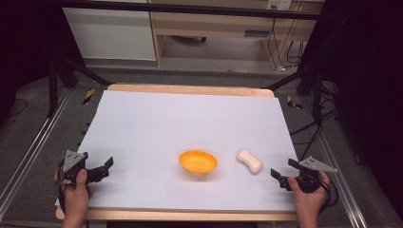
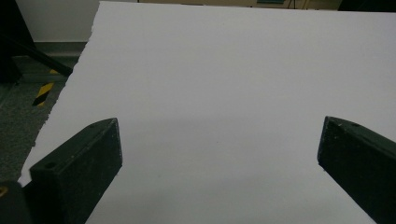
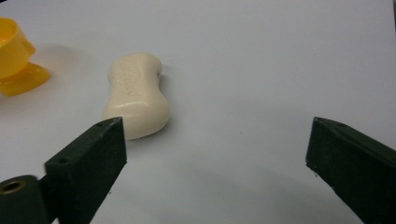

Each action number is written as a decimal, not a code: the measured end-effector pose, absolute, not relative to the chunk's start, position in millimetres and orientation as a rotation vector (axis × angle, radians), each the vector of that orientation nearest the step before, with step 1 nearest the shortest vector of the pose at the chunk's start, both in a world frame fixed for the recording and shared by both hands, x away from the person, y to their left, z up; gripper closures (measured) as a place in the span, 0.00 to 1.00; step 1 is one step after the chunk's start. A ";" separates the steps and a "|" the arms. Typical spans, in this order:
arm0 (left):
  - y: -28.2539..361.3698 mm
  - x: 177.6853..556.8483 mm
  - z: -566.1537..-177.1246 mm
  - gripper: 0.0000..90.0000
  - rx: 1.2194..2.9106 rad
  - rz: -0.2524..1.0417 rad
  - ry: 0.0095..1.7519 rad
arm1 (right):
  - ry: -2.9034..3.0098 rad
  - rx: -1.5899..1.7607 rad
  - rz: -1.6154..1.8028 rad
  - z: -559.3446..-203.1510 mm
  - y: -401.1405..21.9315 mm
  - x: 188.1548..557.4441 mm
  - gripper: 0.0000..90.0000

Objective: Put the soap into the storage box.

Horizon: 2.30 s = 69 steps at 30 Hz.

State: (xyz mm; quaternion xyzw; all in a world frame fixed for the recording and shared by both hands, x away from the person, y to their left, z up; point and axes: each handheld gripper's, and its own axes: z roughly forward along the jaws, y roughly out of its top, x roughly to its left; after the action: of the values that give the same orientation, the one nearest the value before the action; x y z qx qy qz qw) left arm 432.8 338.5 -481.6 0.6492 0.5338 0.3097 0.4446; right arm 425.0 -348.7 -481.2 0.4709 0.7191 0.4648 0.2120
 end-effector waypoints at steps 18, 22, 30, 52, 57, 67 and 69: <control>338.0 434.4 -481.8 0.00 1.622 0.761 1.329 | 2.199 1.213 1.048 -464.1 -324.7 443.4 0.17; 338.3 434.5 -481.9 0.00 1.622 0.758 1.329 | 2.292 1.205 0.963 -460.4 -316.4 449.9 0.17; 338.4 434.6 -481.9 0.00 1.623 0.756 1.328 | 2.436 1.178 0.822 -451.7 -296.4 465.6 0.17; 338.7 435.1 -481.9 0.00 1.626 0.748 1.329 | 2.594 1.229 0.587 -440.8 -253.0 498.6 0.17; 338.3 435.2 -481.9 0.00 1.626 0.745 1.329 | 2.597 1.271 0.551 -439.6 -246.3 507.2 0.22; 338.4 435.3 -481.8 0.00 1.629 0.746 1.328 | 2.627 1.359 0.533 -444.4 -237.3 517.1 0.39; 338.3 435.4 -481.9 0.00 1.630 0.746 1.328 | 2.643 1.360 0.529 -445.6 -235.9 518.8 0.40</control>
State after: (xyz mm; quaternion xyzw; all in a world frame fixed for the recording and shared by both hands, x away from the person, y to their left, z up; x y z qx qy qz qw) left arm 435.4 338.3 -481.9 0.6561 0.5347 0.3003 0.4399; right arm 518.8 -235.9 -445.6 0.4496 0.8738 0.1749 0.0615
